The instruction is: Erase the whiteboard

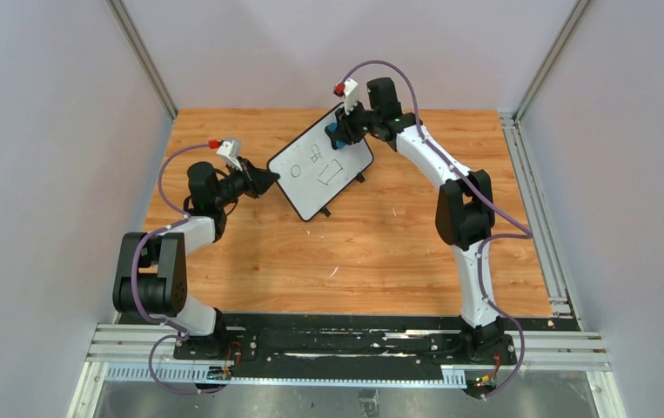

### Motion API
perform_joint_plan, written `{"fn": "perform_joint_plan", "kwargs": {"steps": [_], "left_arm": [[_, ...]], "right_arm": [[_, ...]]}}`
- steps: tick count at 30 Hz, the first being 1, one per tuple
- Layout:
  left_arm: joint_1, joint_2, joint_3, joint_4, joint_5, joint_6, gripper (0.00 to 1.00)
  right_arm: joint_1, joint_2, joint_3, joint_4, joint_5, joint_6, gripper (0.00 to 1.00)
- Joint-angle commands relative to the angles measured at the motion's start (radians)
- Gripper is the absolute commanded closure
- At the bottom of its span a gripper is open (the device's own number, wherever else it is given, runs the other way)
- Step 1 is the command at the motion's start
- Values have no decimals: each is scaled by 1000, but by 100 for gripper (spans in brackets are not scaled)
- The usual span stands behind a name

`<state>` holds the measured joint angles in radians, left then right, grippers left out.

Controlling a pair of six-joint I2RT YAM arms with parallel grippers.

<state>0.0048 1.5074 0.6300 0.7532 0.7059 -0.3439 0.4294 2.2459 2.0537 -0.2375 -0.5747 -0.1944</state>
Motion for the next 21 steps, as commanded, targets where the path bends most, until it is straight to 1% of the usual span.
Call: {"fn": "perform_joint_plan", "kwargs": {"steps": [1, 5, 11, 21], "left_arm": [[6, 10, -2, -41, -41, 101, 100], [6, 0, -4, -58, -43, 116, 100], [6, 2, -2, -63, -41, 117, 100], [6, 0, 0, -62, -40, 114, 100]], "right_arm": [[-29, -8, -4, 25, 45, -29, 99], [-64, 10, 3, 34, 81, -61, 99], [-83, -8, -32, 49, 78, -68, 99], [-21, -6, -50, 46, 47, -58, 99]]}}
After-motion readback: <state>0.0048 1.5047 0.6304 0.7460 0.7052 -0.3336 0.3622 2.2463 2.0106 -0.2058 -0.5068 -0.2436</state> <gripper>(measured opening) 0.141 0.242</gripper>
